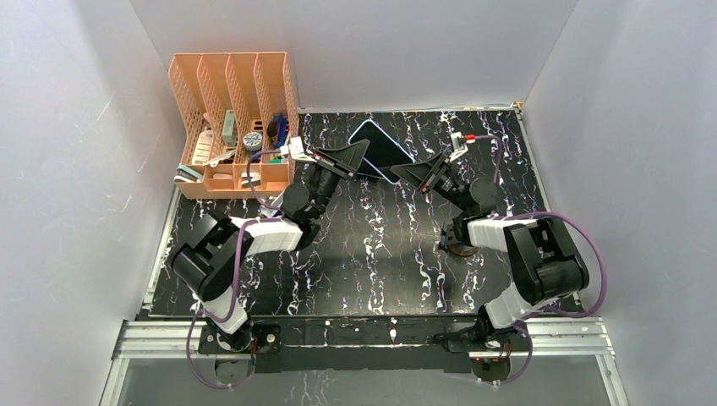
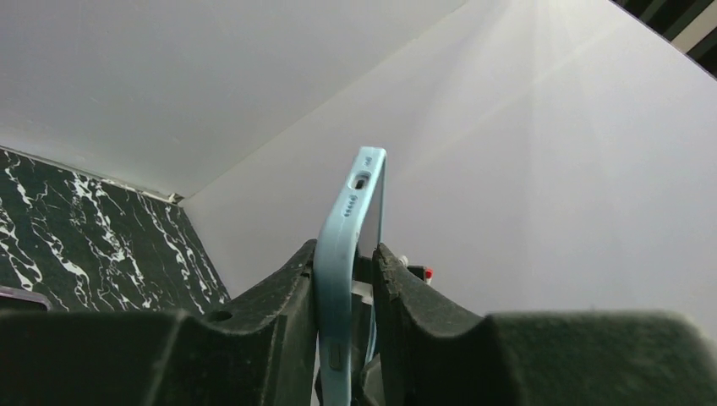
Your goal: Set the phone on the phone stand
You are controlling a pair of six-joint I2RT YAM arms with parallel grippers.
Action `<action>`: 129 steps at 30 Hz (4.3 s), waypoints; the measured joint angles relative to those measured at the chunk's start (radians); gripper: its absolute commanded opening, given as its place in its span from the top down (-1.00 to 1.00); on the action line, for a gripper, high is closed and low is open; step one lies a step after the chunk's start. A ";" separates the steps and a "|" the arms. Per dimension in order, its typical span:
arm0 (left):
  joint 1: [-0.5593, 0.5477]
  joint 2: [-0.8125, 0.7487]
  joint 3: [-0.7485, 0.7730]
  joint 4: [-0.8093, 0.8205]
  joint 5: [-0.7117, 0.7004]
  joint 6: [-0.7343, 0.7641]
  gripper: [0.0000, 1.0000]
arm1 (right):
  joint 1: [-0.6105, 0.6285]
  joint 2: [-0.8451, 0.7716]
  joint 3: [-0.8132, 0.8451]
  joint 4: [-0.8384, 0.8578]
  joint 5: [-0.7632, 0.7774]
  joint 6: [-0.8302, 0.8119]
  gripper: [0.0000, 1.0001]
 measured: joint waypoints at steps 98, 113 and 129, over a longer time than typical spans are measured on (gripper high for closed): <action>0.276 -0.048 -0.125 0.006 0.717 0.349 -0.88 | -0.318 -0.121 0.636 -2.588 0.439 -0.930 0.97; 0.285 -0.009 -0.124 0.011 0.737 0.307 -0.88 | -0.342 -0.116 0.703 -2.559 0.448 -0.929 0.97; 0.296 0.033 -0.117 0.012 0.753 0.246 -0.87 | -0.342 -0.184 0.696 -2.556 0.457 -0.874 0.97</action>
